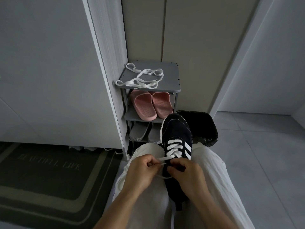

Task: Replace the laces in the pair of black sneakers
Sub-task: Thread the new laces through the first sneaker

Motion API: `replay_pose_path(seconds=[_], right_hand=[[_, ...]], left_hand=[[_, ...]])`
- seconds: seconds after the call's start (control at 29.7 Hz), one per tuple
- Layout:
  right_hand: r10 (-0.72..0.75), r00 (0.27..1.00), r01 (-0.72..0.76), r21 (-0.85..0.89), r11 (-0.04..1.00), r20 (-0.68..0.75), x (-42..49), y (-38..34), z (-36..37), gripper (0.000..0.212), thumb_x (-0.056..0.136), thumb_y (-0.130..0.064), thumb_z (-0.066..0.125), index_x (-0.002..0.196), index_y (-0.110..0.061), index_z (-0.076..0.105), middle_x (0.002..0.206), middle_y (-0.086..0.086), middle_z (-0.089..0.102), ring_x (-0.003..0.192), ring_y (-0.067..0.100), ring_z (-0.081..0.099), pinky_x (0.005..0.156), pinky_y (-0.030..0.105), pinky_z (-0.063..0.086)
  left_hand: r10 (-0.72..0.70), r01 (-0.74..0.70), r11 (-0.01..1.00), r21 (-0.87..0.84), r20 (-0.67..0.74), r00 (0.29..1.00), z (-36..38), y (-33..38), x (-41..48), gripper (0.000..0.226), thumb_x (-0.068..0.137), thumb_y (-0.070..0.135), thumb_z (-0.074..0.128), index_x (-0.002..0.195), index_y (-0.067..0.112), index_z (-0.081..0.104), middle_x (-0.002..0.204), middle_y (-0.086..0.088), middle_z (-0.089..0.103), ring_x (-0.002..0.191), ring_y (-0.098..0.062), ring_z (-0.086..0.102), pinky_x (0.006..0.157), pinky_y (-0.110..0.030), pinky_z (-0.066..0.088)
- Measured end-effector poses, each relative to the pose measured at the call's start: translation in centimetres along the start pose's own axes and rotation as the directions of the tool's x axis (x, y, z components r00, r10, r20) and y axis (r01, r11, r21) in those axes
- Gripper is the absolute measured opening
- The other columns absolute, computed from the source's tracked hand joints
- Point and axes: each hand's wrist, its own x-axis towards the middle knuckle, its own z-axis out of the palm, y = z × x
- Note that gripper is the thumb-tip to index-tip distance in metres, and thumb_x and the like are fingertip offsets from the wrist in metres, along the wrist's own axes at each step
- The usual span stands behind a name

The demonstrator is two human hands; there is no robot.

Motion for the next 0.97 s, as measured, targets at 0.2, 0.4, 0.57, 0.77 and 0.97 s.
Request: replay_pose_path(seconds=[0.2, 0.4, 0.57, 0.77, 0.97], right_hand=[[0.090, 0.995, -0.099, 0.225, 0.969, 0.053, -0.1, -0.1, -0.4, 0.020, 0.077, -0.011, 0.072, 0.080, -0.030, 0.069, 0.080, -0.008, 0.071, 0.078, 0.005, 0.066, 0.072, 0.019, 0.049], [0.089, 0.995, -0.096, 0.233, 0.968, 0.041, -0.2, 0.0, -0.4, 0.016, 0.075, -0.011, 0.074, 0.078, -0.027, 0.072, 0.076, -0.006, 0.072, 0.075, 0.007, 0.067, 0.074, 0.024, 0.052], [0.072, 0.997, -0.077, 0.205, 0.976, 0.033, -0.3, 0.0, -0.4, 0.015, 0.076, -0.014, 0.073, 0.079, -0.028, 0.071, 0.077, -0.006, 0.072, 0.077, 0.007, 0.067, 0.078, 0.029, 0.054], [0.001, 1.000, -0.003, 0.105, 0.995, 0.013, -0.3, 0.0, -0.7, 0.013, 0.084, -0.018, 0.065, 0.081, -0.030, 0.068, 0.074, -0.010, 0.068, 0.070, -0.001, 0.062, 0.067, 0.018, 0.049], [0.001, 0.998, -0.002, 0.019, 1.000, 0.062, 0.4, 0.0, -1.1, 0.011, 0.082, -0.021, 0.067, 0.073, -0.027, 0.067, 0.069, -0.006, 0.067, 0.066, 0.005, 0.061, 0.063, 0.023, 0.048]], left_hand=[[0.004, -0.004, 1.000, -0.001, 0.031, 1.000, 0.2, 0.1, 0.0, 0.015, 0.079, 0.008, 0.067, 0.065, 0.014, 0.065, 0.041, 0.016, 0.047, 0.044, 0.001, 0.042, 0.047, -0.011, 0.031], [0.044, -0.047, 0.998, 0.043, 0.063, 0.997, 0.1, 0.4, -0.2, 0.012, 0.079, 0.008, 0.064, 0.067, 0.010, 0.065, 0.051, 0.007, 0.049, 0.046, -0.003, 0.039, 0.048, -0.015, 0.030], [0.074, -0.086, 0.990, 0.115, 0.111, 0.991, 0.1, 0.8, -0.1, 0.012, 0.081, 0.009, 0.062, 0.068, 0.010, 0.063, 0.058, -0.003, 0.054, 0.051, -0.006, 0.042, 0.049, -0.019, 0.031], [0.087, -0.100, 0.981, 0.163, 0.088, 0.992, 0.6, 1.0, 0.3, 0.022, 0.083, 0.014, 0.064, 0.063, 0.024, 0.060, 0.064, 0.001, 0.062, 0.055, -0.003, 0.049, 0.054, -0.016, 0.037], [0.046, -0.072, 0.990, 0.123, 0.201, 0.979, 0.1, 0.9, 1.2, 0.008, 0.083, 0.012, 0.066, 0.081, 0.019, 0.070, 0.069, 0.012, 0.062, 0.059, 0.008, 0.055, 0.058, -0.005, 0.039]])
